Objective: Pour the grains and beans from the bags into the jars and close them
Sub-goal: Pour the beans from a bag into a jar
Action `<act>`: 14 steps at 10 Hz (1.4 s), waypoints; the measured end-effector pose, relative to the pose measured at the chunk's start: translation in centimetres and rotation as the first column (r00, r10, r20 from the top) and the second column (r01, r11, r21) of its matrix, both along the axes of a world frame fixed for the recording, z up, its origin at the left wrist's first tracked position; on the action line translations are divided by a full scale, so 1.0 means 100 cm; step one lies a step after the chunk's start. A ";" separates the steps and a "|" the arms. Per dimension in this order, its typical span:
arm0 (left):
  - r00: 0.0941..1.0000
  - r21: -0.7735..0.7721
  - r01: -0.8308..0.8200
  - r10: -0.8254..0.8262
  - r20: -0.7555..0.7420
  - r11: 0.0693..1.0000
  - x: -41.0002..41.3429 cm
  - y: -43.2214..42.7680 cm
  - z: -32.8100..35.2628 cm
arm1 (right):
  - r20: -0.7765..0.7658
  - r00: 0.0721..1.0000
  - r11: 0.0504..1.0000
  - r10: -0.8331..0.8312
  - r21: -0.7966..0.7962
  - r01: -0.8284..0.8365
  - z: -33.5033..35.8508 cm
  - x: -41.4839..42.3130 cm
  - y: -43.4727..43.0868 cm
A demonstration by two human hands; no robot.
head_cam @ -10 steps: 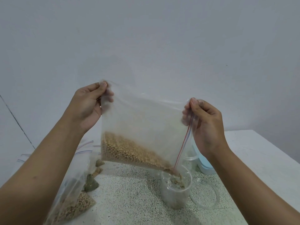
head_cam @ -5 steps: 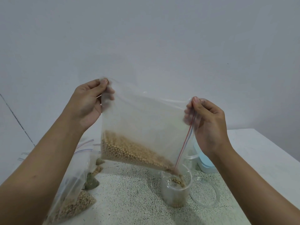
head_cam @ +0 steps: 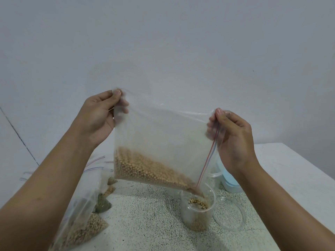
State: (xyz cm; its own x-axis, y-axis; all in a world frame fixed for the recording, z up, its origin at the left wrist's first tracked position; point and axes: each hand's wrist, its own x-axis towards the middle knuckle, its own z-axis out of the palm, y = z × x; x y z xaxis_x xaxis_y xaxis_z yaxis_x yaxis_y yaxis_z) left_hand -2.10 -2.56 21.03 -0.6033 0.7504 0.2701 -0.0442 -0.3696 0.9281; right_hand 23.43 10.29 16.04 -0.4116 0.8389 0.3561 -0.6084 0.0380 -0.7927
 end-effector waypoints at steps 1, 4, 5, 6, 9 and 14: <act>1.000 -0.004 -0.001 0.001 -0.003 1.000 0.000 0.000 0.000 | -0.004 1.000 1.000 0.005 -0.008 -0.005 0.000 0.000 -0.001; 1.000 -0.014 -0.004 0.004 -0.015 1.000 0.002 -0.004 0.003 | -0.011 1.000 1.000 0.005 -0.013 -0.005 0.002 0.002 -0.004; 1.000 -0.018 -0.009 0.009 -0.022 1.000 0.004 -0.005 0.005 | -0.008 1.000 1.000 0.003 -0.013 -0.003 0.002 0.003 -0.006; 1.000 -0.019 -0.007 0.007 -0.024 1.000 0.006 -0.007 0.007 | -0.009 1.000 1.000 -0.001 -0.015 0.001 0.002 0.004 -0.007; 1.000 -0.009 -0.009 0.009 -0.021 1.000 0.009 -0.009 0.009 | -0.014 1.000 1.000 -0.002 -0.011 0.002 0.005 0.005 -0.010; 0.999 -0.014 -0.006 0.006 -0.047 1.000 0.010 -0.007 0.009 | -0.020 1.000 1.000 -0.012 -0.008 0.012 0.002 0.007 -0.006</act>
